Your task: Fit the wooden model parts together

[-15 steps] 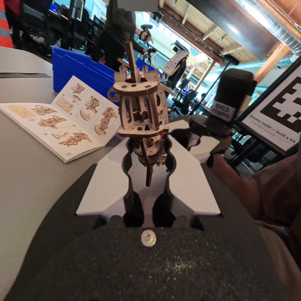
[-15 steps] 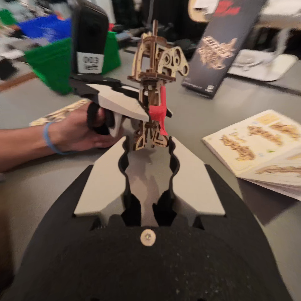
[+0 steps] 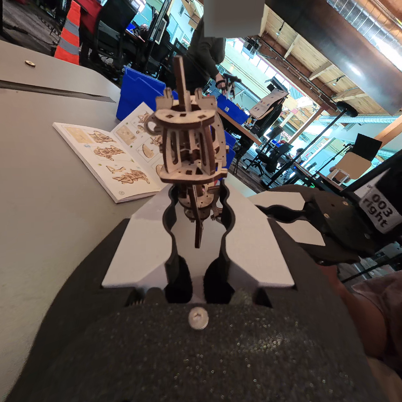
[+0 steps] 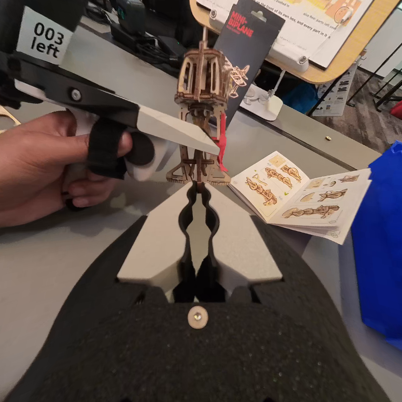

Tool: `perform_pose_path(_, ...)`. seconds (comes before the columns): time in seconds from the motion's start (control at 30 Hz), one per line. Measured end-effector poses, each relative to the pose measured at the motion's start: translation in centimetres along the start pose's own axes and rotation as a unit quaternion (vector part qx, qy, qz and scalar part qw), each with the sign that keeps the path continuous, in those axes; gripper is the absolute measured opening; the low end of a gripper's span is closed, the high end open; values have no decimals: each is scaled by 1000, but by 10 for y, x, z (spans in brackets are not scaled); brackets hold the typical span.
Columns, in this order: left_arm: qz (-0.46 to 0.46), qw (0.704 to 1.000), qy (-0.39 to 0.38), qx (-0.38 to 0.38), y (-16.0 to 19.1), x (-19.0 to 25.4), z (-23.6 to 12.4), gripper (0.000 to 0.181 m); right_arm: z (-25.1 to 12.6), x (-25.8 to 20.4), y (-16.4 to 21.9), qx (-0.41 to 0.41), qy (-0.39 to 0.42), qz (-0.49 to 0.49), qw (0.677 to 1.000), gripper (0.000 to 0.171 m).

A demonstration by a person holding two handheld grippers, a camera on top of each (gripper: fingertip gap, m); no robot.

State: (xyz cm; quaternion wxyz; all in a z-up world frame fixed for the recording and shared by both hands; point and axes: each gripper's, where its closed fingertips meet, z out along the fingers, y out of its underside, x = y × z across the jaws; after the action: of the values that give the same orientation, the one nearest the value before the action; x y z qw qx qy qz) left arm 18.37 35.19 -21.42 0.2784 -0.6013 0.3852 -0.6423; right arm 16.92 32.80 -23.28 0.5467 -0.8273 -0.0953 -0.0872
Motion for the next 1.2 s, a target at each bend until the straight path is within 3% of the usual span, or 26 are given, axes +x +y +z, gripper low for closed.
perform_pose_path(0.17, -47, 999, -15, -2, 7, -9, 2, 35, 5, 5, 8, -29, 76, -83, 993, 3)
perform_pose_path(0.43, -48, 999, 5, -2, 2, -9, -2, 35, 4, 0, 1, 7, -41, 36, 998, 7)
perform_pose_path(0.5, -45, 999, 7, 0, -1, -10, -4, 35, -4, 2, -6, 23, -87, 67, 994, 30)
perform_pose_path(0.6, -35, 999, 22, -1, -3, -7, -5, 35, -13, 11, -18, 49, -159, 77, 983, 42)
perform_pose_path(0.7, -6, 999, 33, -7, -4, 0, -6, 34, -3, 15, -11, 14, -232, 66, 970, 56)
perform_pose_path(0.83, 41, 998, 38, -26, -1, 9, -4, 35, 0, 2, -16, 3, -359, 118, 926, 47)
perform_pose_path(0.97, 75, 995, 55, -36, 1, 20, -4, 35, -2, 1, -13, 4, -419, 145, 896, 41)
perform_pose_path(1.2, 71, 993, 75, -55, 11, 28, 3, 35, 1, -13, -8, 26, -436, 128, 890, 31)
